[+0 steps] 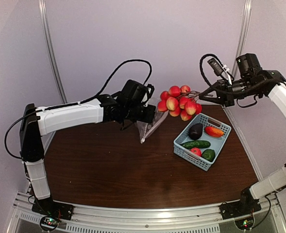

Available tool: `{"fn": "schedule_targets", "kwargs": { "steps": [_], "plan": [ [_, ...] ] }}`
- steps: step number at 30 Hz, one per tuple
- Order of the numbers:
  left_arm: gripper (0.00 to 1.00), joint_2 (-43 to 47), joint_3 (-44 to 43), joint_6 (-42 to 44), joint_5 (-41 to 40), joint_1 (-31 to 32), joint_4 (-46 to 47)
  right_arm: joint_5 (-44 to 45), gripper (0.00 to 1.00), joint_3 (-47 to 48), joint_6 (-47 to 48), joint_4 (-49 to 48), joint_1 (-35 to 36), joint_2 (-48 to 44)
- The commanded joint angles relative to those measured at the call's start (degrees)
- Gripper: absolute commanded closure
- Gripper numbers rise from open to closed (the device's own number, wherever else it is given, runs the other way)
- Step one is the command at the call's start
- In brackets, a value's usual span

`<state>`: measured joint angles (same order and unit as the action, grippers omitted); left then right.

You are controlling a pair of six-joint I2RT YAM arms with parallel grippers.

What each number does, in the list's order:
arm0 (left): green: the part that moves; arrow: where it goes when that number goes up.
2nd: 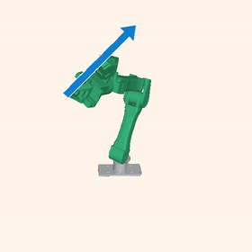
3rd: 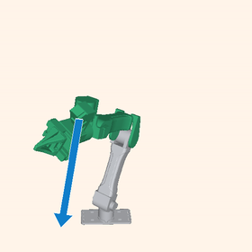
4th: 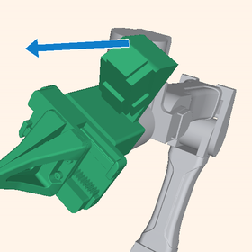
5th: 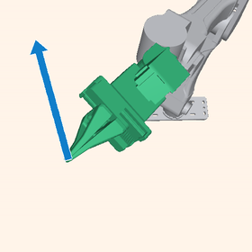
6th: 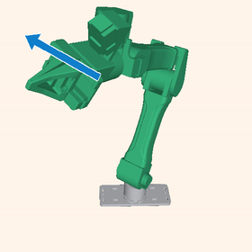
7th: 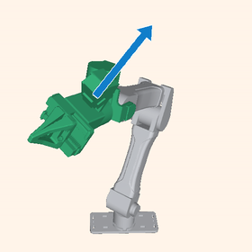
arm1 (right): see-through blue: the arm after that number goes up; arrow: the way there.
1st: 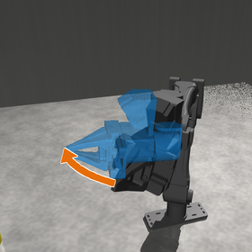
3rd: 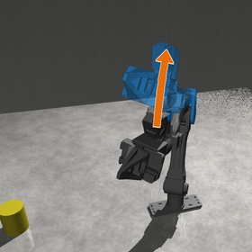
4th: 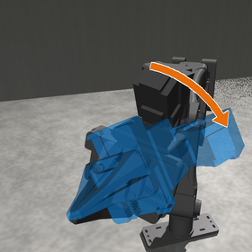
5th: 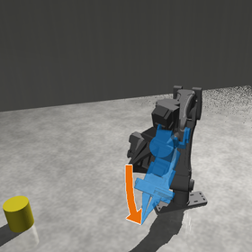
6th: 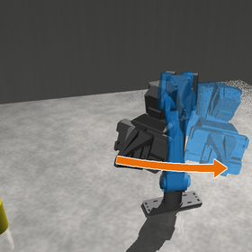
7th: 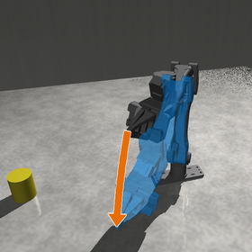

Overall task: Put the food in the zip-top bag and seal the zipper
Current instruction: Place the fake fruit in the zipper food storage bag.

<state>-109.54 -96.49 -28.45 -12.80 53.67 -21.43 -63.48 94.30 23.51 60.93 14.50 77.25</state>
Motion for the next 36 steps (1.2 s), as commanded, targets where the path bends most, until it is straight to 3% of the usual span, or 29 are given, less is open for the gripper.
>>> {"fn": "schedule_targets", "kwargs": {
  "steps": [1,11,26,36],
  "plan": [
    [1.00,-0.1,-1.1,-1.4,4.8,-0.2,6.1,-7.6,1.00,-4.2,-8.4,-13.8,2.2,1.8],
    [1.00,4.6,5.2,-1.8,14.5,-0.2,19.5,-9.1,1.00,-15.1,-18.9,-34.2,2.5,7.1],
    [1.00,8.4,9.8,-4.3,6.3,-0.3,18.8,2.3,1.00,-13.0,-9.8,-19.3,1.3,10.0],
    [1.00,8.6,10.0,-4.5,4.2,-0.2,18.3,8.4,1.00,-11.8,-11.1,-18.0,0.7,11.8]
  ]
}}
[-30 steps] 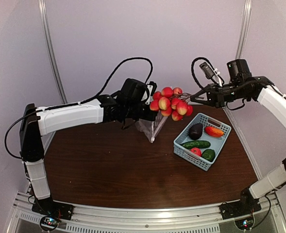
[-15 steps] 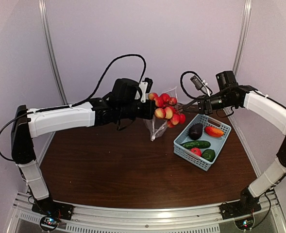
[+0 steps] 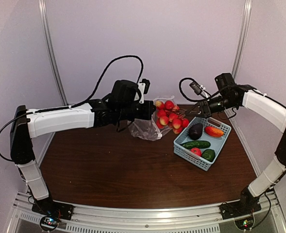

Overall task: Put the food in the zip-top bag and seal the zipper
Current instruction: Place the fake fruit in the zipper food storage bag.

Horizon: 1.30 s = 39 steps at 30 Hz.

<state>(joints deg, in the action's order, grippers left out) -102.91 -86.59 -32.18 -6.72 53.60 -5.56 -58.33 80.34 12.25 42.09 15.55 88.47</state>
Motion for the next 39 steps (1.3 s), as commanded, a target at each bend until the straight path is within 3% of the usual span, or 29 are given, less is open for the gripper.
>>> {"fn": "schedule_targets", "kwargs": {
  "steps": [1,10,20,29,30,35,39],
  "plan": [
    [1.00,2.0,0.1,-1.0,-2.2,-0.2,2.2,4.0,1.00,2.3,0.0,0.9,-0.3,0.6],
    [1.00,-1.4,-2.4,-2.7,1.9,0.0,2.7,19.0,1.00,9.2,-0.7,3.4,7.5,2.4],
    [1.00,-4.4,-5.0,-4.5,3.3,1.3,1.7,29.1,1.00,25.3,-3.5,12.0,16.8,11.2],
    [1.00,-1.9,-4.3,-7.2,3.2,1.5,2.3,36.6,0.99,18.9,-10.3,-0.7,16.7,12.6],
    [1.00,-1.3,-3.9,-7.4,2.9,1.4,2.6,36.7,0.88,18.1,-10.4,-2.5,16.7,12.2],
    [1.00,0.0,-3.1,-8.0,1.5,1.5,2.6,37.7,0.80,17.9,-9.6,-3.7,16.7,11.0],
    [1.00,-0.3,-2.3,-8.3,0.4,1.3,2.2,31.4,0.55,20.4,-6.1,-0.3,16.7,10.2]
  ]
}}
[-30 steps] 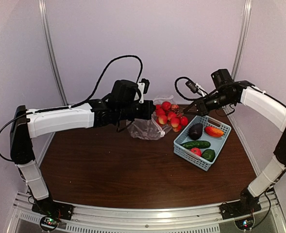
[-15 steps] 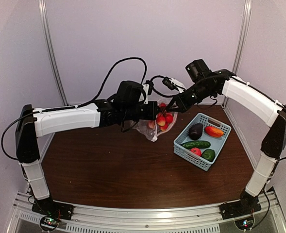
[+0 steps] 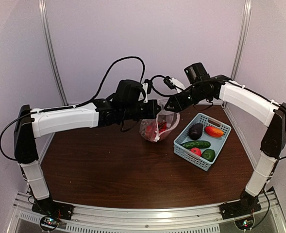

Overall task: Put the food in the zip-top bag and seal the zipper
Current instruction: Place the fake fruit in the zipper food storage bag.

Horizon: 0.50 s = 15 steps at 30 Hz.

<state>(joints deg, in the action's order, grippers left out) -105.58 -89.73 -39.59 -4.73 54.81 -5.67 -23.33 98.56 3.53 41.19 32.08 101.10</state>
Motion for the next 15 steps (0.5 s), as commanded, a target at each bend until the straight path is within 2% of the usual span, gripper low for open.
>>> {"fn": "schedule_targets", "kwargs": {
  "steps": [1,5,8,12,15],
  "plan": [
    [1.00,2.2,1.1,-1.1,-2.0,0.1,2.0,-6.4,0.53,2.6,4.1,1.7,0.1,-3.2],
    [1.00,2.1,2.4,-1.4,-2.7,-0.7,1.8,-15.7,0.49,1.9,9.6,6.7,-0.8,-9.3],
    [1.00,2.1,3.0,-0.9,-2.2,-1.5,1.6,-19.2,0.49,-1.1,12.4,9.3,-4.1,-15.1],
    [1.00,2.1,3.0,0.9,-0.8,-2.1,1.9,-18.1,0.43,-8.4,14.1,10.3,-13.2,-21.3],
    [1.00,1.6,2.1,3.2,0.5,-2.2,1.7,-14.7,0.43,-14.5,12.3,10.4,-19.9,-21.3]
  ]
}}
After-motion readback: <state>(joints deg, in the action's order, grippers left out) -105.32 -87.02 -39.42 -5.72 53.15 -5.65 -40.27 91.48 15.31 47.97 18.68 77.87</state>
